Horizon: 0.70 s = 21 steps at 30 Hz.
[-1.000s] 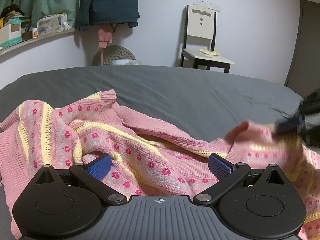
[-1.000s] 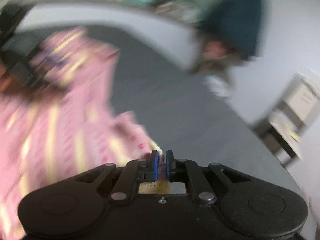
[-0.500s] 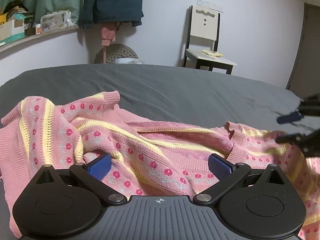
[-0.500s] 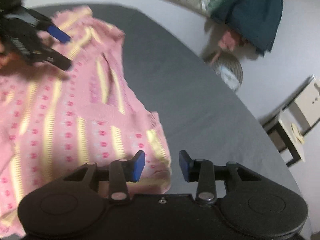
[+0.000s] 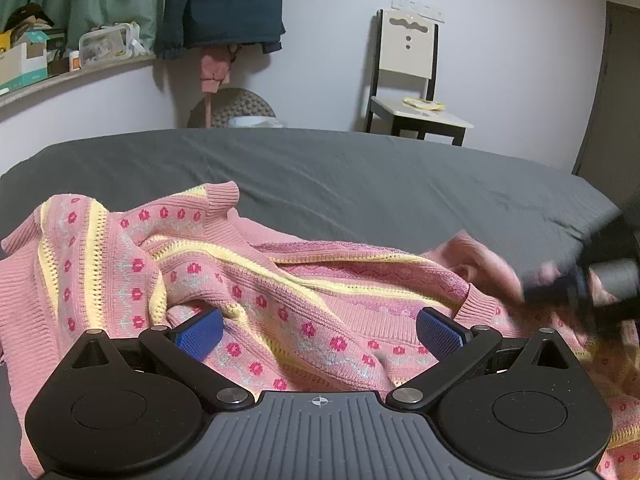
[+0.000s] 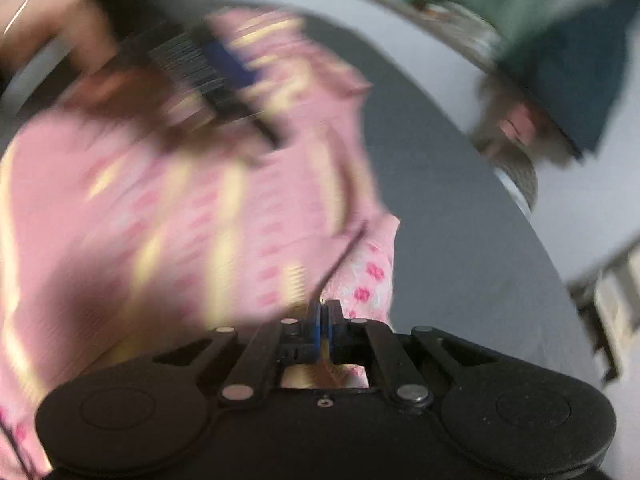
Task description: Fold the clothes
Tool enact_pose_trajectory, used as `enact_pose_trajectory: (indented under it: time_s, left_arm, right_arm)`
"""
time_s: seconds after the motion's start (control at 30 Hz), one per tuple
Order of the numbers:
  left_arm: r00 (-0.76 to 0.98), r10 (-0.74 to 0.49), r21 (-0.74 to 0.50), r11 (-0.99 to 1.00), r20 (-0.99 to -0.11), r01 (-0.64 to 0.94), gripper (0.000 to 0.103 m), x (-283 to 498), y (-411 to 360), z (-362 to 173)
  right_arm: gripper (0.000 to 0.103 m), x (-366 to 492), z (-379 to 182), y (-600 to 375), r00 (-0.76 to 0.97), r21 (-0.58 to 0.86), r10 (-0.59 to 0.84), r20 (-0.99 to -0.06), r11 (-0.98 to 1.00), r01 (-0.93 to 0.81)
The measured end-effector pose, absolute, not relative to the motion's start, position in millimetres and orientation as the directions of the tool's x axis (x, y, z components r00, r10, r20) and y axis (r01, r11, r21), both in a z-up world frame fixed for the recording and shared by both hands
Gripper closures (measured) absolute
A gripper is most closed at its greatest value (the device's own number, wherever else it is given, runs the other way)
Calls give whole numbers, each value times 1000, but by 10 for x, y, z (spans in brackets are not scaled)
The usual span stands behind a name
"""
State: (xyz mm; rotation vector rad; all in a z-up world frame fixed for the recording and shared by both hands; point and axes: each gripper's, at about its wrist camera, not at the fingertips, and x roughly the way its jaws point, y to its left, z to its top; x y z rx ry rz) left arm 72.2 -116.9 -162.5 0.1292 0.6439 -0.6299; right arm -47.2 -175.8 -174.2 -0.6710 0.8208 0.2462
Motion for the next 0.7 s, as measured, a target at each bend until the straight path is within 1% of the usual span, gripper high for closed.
enact_pose_trajectory:
  time_s: [0.03,0.1,0.13,0.2,0.23,0.27,0.33,0.4,0.47,0.53,0.6,0.63,0.67,0.7]
  left_arm:
    - [621,-508,-77,807,-597,585,0,720,-1169,-1624]
    - [620,-509,-80,807,-597,585,0,723,-1162,-1618]
    - [620,-510,-82,807,-596,585,0,722,-1157,-1613]
    - [620,-511,-89,809,-595,581,0,728,-1145,-1607]
    - [621,-511,-92,810,-595,579,0,735,-1141,-1605]
    - [621,-510,-95,813,-595,575,0,742,-1136,-1602]
    - [622,-509,-105,816,-595,568,0,757,-1124,-1600]
    - [622,-510,-110,818,-594,565,0,771,-1120,-1604]
    - [622,-509,-113,819,-594,562,0,785,-1116,-1613]
    - [622,-506,-109,820,-597,562,0,791,-1129,-1627]
    - [624,-503,-99,818,-598,566,0,790,-1145,-1634]
    - [624,-502,-94,818,-598,568,0,789,-1150,-1635]
    - [625,-502,-90,817,-598,570,0,789,-1155,-1637]
    - [625,-501,-86,816,-599,571,0,788,-1160,-1638]
  right_arm:
    - [97,-521,-1787,-1691,666,-479,-61,-743,743,-467]
    - [89,-587,-1827,-1603,686,-537,-98,-721,704,-464]
    - [83,-603,-1813,-1588,697,-550,-105,-709,700,-455]
    - [77,-599,-1698,-1630,709,-516,-74,-701,739,-433]
    - [72,-584,-1617,-1668,723,-494,-59,-689,767,-409]
    - [71,-557,-1547,-1698,739,-485,-57,-671,788,-380]
    - [71,-478,-1418,-1804,771,-469,-70,-633,827,-311]
    - [71,-347,-1316,-2018,780,-434,-120,-615,877,-207]
    - [71,-185,-1291,-2332,757,-357,-164,-633,929,-97]
    - [72,-59,-1319,-2654,711,-245,-178,-680,969,9]
    - [73,-28,-1415,-2911,648,-80,-89,-757,996,44]
    - [76,-47,-1463,-2940,630,-25,-39,-775,999,31]
    - [84,-67,-1512,-2970,612,30,12,-791,999,19]
    - [85,-97,-1540,-2928,607,36,37,-794,999,-13]
